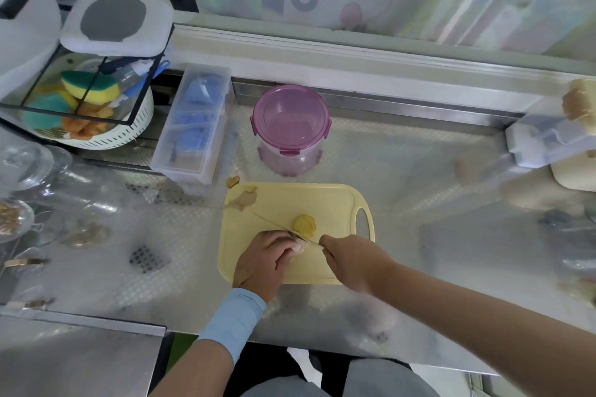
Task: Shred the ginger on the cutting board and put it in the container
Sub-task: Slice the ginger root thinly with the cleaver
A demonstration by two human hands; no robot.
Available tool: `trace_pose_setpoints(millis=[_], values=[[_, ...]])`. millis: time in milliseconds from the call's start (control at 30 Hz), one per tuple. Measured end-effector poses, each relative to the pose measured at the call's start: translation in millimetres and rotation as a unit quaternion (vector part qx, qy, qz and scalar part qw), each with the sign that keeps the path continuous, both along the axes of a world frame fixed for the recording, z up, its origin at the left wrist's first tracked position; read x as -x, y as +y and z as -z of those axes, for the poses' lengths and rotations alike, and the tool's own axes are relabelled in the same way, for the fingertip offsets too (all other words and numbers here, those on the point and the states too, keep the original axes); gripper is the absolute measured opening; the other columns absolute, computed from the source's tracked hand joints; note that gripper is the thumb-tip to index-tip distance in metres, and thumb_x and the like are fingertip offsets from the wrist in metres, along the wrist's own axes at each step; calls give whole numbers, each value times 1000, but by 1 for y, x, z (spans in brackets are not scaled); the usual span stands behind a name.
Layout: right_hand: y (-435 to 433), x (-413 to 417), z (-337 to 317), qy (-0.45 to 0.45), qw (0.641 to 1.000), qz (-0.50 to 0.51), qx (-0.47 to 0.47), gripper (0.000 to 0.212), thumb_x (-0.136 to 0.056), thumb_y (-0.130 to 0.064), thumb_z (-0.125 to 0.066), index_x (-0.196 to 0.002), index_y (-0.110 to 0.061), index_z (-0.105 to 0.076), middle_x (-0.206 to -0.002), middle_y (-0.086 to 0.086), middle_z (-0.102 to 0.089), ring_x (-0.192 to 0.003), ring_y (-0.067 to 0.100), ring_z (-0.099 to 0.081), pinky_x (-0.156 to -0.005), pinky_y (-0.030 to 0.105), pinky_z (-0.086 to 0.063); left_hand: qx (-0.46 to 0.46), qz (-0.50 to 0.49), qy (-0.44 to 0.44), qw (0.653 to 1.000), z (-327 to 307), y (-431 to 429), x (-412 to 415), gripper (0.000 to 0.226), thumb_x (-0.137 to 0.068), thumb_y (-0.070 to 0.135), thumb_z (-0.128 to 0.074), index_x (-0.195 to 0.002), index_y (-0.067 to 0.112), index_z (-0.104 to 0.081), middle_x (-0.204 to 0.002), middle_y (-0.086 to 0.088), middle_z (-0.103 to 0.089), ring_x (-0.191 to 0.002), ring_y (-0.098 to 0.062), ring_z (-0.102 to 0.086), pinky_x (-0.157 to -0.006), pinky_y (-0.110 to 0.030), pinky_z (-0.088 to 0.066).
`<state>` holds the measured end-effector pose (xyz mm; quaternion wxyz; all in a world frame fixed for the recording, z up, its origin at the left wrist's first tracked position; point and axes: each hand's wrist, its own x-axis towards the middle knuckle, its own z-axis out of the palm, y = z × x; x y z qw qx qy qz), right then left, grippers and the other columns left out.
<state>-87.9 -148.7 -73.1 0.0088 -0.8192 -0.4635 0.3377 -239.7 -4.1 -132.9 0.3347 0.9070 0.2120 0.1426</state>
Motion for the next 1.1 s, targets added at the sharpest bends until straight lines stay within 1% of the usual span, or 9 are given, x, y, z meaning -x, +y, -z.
trace_pose_setpoints(millis=[200, 333, 467, 600, 733, 800, 967, 1033, 1100], values=[[5, 2, 8, 8, 1000, 6, -14, 21, -107, -28, -31, -109, -15, -48, -79, 10, -59, -68, 33, -53, -58, 36, -43, 12, 2, 2, 1000, -2, 1, 0, 20, -89, 30, -56, -92, 21, -73, -104, 17, -58, -97, -3, -49, -89, -2, -30], [20, -2, 15, 11, 1000, 12, -8, 23, -106, -27, -32, -112, -15, -50, -90, 15, -64, -76, 37, -58, -64, 40, -49, 17, -15, 22, 1000, -6, 0, 2, 23, -92, 35, -53, -94, 23, -73, -102, 17, -61, -98, 7, -43, -87, 0, -29], [23, -9, 13, 26, 1000, 12, 2, 26, -108, -30, -30, -110, -15, -52, -96, 14, -66, -76, 31, -52, -65, 35, -40, 3, 12, 22, 1000, -11, 1, 2, 22, -94, 33, -52, -97, 22, -70, -105, 24, -53, -99, 11, -38, -88, 0, -28], [24, -9, 7, 31, 999, 19, 1, 29, -108, -31, -29, -107, -16, -53, -95, 12, -66, -77, 30, -54, -65, 36, -42, 23, -8, 42, 999, -12, -4, 5, 13, -96, 28, -57, -98, 26, -70, -101, 30, -48, -101, 15, -41, -86, 0, -29], [11, 2, -3, -6, 999, -2, -37, 26, -107, -31, -30, -116, -20, -52, -83, 6, -62, -71, 31, -58, -63, 38, -48, -5, -16, 17, 1000, -14, -7, 3, 26, -90, 31, -49, -91, 19, -72, -100, 14, -56, -94, -1, -44, -86, -8, -34], [1, 10, -7, -25, 999, -24, -41, 18, -106, -24, -36, -119, -22, -48, -75, 2, -58, -62, 28, -55, -54, 36, -45, -27, -21, 12, 999, -16, -7, 1, 24, -87, 28, -50, -87, 18, -71, -97, 6, -61, -92, -8, -46, -84, -10, -32], [-18, 13, -8, -56, 998, -15, -25, 33, -104, -18, -40, -135, -29, -41, -65, -7, -43, -50, 18, -42, -44, 30, -30, -29, -44, 21, 998, -16, -10, 4, 26, -86, 26, -50, -87, 14, -73, -94, -4, -67, -94, -10, -47, -88, -8, -29], [-22, 12, -8, -56, 998, -14, -23, 34, -104, -18, -41, -136, -30, -41, -64, -8, -42, -49, 15, -40, -44, 29, -32, -23, -43, 23, 999, -15, -9, 4, 26, -86, 25, -50, -88, 13, -73, -96, -4, -68, -96, -11, -48, -90, -7, -28], [-23, 10, -10, -53, 998, -11, -18, 33, -104, -19, -41, -134, -30, -40, -64, -7, -44, -51, 19, -46, -49, 32, -43, -19, -39, 28, 999, -13, -8, 4, 26, -87, 25, -50, -89, 13, -73, -97, -4, -67, -96, -12, -48, -90, -8, -29]])
